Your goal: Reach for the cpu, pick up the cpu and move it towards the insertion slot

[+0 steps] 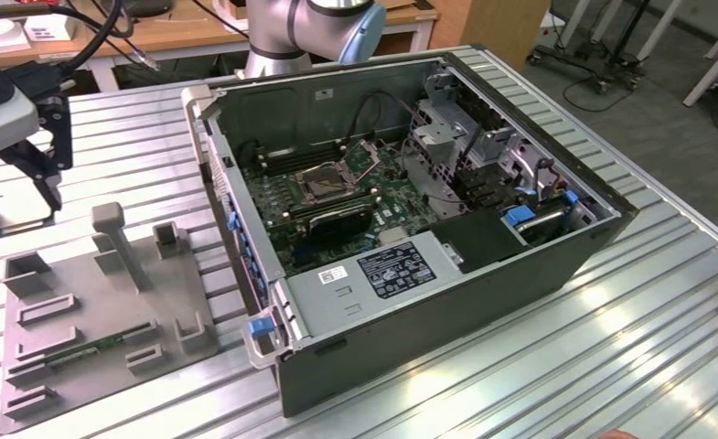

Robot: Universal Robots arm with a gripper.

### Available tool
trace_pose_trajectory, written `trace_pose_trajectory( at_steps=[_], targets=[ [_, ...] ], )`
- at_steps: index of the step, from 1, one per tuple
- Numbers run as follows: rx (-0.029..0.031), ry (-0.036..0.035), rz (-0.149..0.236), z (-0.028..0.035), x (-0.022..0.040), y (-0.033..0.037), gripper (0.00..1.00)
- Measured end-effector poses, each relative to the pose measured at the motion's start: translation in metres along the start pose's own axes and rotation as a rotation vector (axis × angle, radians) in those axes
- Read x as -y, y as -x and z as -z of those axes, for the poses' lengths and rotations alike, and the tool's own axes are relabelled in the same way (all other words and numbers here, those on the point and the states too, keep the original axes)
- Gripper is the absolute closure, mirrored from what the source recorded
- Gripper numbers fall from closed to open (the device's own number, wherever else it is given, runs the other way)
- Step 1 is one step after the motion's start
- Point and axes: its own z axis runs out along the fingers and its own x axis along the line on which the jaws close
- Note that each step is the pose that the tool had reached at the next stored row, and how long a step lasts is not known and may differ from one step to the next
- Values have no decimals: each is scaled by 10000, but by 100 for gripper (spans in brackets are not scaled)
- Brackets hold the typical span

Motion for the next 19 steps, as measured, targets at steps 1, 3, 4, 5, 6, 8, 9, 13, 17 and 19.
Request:
trace_pose_trajectory(
  at_steps=[1,3,4,5,6,8,9,13,17,19],
  targets=[
    [0,0,0,0,0,2,47],
    [0,-1,0,0,0,8,47],
    [0,0,0,0,0,11,47],
    [0,0,0,0,0,14,47],
    [0,0,0,0,0,17,47],
    [0,0,0,0,0,24,47],
    [-1,0,0,0,1,29,47],
    [0,0,-1,0,1,39,47],
    [0,0,0,0,1,43,47],
    [-1,0,1,0,1,54,47]
  ],
)
